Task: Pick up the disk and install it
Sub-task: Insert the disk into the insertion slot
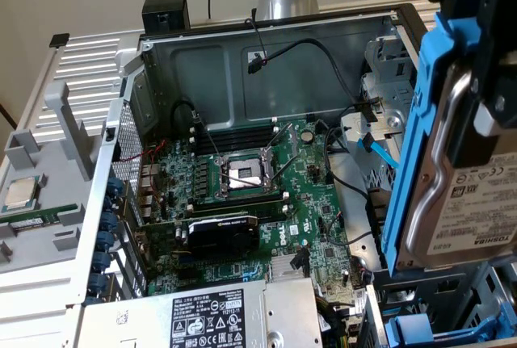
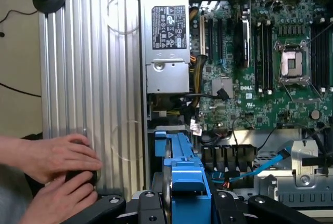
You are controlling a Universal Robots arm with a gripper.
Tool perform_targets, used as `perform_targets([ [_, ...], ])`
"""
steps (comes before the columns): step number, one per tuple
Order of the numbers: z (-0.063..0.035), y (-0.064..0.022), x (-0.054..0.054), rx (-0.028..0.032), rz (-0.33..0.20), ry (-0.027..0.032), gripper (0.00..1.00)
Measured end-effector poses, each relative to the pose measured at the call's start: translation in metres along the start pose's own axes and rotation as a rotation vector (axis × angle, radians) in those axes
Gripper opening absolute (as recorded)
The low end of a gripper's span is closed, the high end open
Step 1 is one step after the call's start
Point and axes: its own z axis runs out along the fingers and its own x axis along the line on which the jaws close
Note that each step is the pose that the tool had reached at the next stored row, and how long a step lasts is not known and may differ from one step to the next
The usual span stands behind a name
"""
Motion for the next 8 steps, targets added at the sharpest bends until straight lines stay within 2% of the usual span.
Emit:
perform_targets([
  [4,0.0063,-0.0021,0.0006,0.0000,0.010,0.0001,0.37],
  [8,0.0063,-0.0020,0.0007,0.0000,0.010,0.0002,0.37],
])
